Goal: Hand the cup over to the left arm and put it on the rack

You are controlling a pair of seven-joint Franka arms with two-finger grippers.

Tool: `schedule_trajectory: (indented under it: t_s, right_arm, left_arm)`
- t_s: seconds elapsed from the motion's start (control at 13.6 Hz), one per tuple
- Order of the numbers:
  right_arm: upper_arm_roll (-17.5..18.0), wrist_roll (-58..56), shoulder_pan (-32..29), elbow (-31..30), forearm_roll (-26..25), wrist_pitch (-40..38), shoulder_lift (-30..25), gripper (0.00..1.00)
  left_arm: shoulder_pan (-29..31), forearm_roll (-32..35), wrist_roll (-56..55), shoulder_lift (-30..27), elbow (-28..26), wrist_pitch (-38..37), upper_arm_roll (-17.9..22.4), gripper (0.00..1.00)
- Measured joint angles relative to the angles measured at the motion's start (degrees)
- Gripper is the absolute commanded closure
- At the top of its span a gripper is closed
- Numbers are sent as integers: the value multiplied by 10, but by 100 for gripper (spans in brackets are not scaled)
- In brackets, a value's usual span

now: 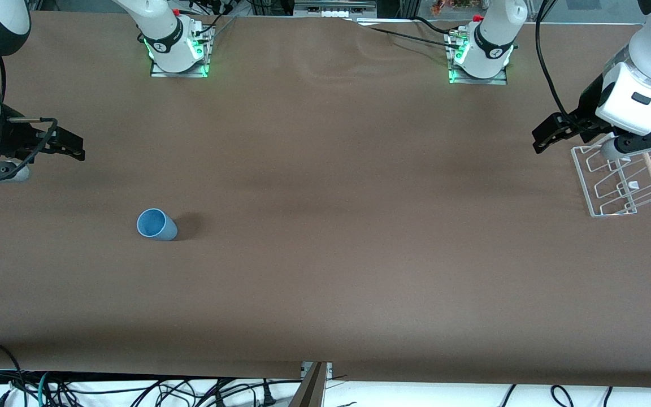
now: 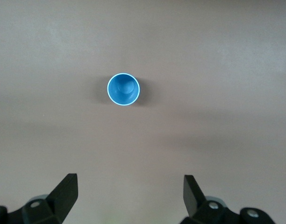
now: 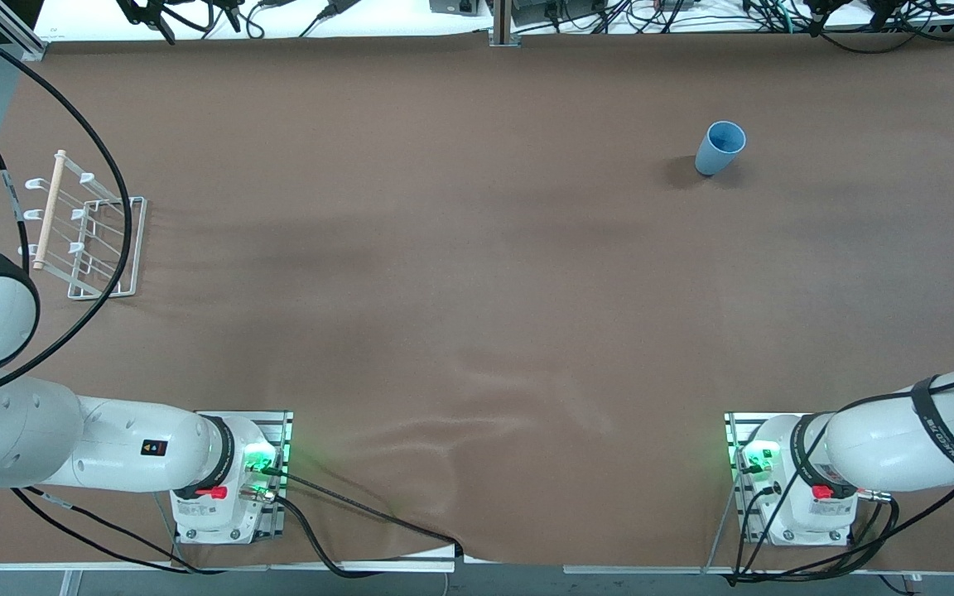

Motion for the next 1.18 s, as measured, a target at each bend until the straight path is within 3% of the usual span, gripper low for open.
schedule_trajectory:
  t_s: [0.81,1.18]
  right_arm:
    - [0,0,-1,0,-1,0,3,0]
    - [-1,1,-14,-1,-3,12,32,0]
  left_arm:
    - [-1,7,0,0,3,1,-4,0]
    - [-1,7,0,0,12,1,-4,0]
